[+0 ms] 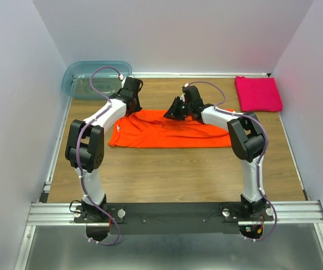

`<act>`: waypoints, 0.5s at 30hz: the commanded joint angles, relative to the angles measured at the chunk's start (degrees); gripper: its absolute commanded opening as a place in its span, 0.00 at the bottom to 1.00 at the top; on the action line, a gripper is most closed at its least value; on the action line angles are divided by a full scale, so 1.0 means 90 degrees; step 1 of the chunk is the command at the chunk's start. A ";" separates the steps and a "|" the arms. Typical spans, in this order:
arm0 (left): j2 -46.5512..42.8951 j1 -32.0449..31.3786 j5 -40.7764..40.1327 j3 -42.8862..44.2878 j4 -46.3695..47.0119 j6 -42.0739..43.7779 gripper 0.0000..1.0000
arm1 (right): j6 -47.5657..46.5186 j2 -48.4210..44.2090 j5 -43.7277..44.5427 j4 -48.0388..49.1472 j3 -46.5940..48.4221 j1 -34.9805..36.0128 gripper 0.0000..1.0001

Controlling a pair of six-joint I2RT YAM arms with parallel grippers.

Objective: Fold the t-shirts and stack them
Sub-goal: Fold the tshirt

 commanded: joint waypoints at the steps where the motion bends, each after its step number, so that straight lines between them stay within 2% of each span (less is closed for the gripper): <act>1: 0.0255 0.0058 0.0332 0.0289 0.0358 0.0046 0.35 | -0.0405 -0.0078 0.0508 -0.0236 0.0284 -0.0067 0.30; 2: 0.0265 0.0068 0.0390 0.0289 0.0416 0.0065 0.44 | -0.0484 -0.0127 0.0634 -0.0276 0.0275 -0.0077 0.33; 4: 0.0246 0.0107 0.0585 0.0231 0.0611 0.0065 0.53 | -0.0689 -0.0254 0.0732 -0.0374 0.0187 -0.0087 0.42; 5: 0.0217 0.0175 0.0654 0.0221 0.0651 0.0017 0.64 | -0.0748 -0.0409 0.0810 -0.0423 0.0138 -0.0116 0.45; 7: 0.0032 0.0273 0.0859 0.0162 0.0709 -0.0090 0.70 | -0.0895 -0.0634 0.0879 -0.0540 -0.0105 -0.0184 0.53; 8: -0.0076 0.0312 0.0879 0.0114 0.0700 -0.0110 0.82 | -0.0953 -0.0761 0.0918 -0.0599 -0.0222 -0.0310 0.56; 10: -0.0503 0.0429 0.0802 -0.0159 0.0642 -0.0130 0.85 | -0.1254 -0.1229 0.0996 -0.0909 -0.0447 -0.0457 0.67; 12: -0.0866 0.0517 0.0626 -0.0482 0.0554 -0.0198 0.85 | -0.1509 -0.1795 0.1259 -0.1164 -0.0828 -0.0701 0.71; 15: -0.1821 0.0770 0.0226 -0.1581 0.0310 -0.0442 0.85 | -0.1793 -0.2652 0.1309 -0.1584 -0.1598 -0.1140 0.77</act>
